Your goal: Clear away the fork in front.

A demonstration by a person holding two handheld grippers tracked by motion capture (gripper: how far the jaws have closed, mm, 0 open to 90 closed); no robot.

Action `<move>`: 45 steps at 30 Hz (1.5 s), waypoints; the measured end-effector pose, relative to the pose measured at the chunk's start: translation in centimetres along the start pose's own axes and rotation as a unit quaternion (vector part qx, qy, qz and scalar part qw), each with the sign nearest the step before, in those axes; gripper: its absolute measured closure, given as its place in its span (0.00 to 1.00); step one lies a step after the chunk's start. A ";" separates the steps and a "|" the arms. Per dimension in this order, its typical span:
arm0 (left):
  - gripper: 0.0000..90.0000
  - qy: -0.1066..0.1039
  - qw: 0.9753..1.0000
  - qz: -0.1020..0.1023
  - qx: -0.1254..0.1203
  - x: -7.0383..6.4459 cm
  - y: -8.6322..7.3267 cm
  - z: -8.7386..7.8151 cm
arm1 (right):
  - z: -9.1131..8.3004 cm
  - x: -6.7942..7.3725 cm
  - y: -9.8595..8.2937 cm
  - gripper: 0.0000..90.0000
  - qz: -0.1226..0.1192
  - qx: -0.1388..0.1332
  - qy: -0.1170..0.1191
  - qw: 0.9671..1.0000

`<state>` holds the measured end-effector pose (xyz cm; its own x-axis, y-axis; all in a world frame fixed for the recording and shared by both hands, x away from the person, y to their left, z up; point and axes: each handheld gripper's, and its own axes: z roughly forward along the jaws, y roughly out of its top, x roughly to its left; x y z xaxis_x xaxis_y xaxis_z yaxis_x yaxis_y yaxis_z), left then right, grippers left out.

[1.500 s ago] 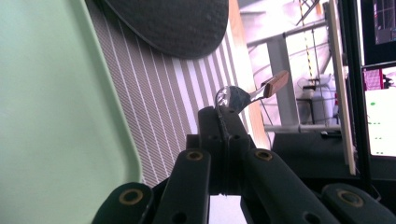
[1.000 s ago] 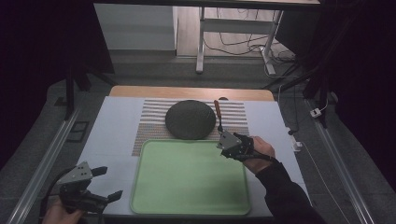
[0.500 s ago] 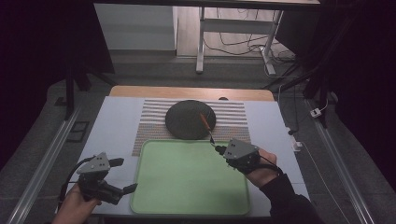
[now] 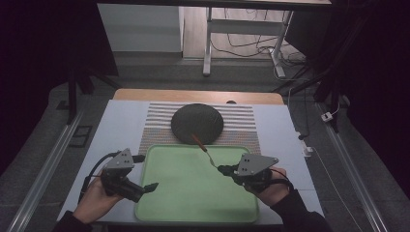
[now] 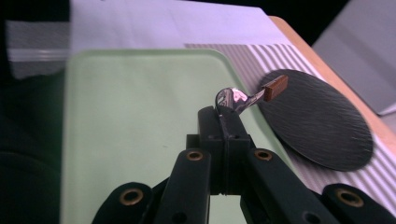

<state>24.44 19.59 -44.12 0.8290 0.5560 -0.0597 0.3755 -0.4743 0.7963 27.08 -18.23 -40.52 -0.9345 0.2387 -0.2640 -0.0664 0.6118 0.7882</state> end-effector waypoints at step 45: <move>0.54 -0.103 0.955 0.266 0.082 -1.9 3.7 7.0 | -0.8 2.7 0.7 1.00 0.007 -0.047 0.208 0.977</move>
<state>27.14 11.99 -45.31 0.9782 0.0677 0.1963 -0.0762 -0.7624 0.6426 24.26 -17.76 -40.28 -0.9955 -0.0933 -0.0192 -0.0663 0.5344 0.8426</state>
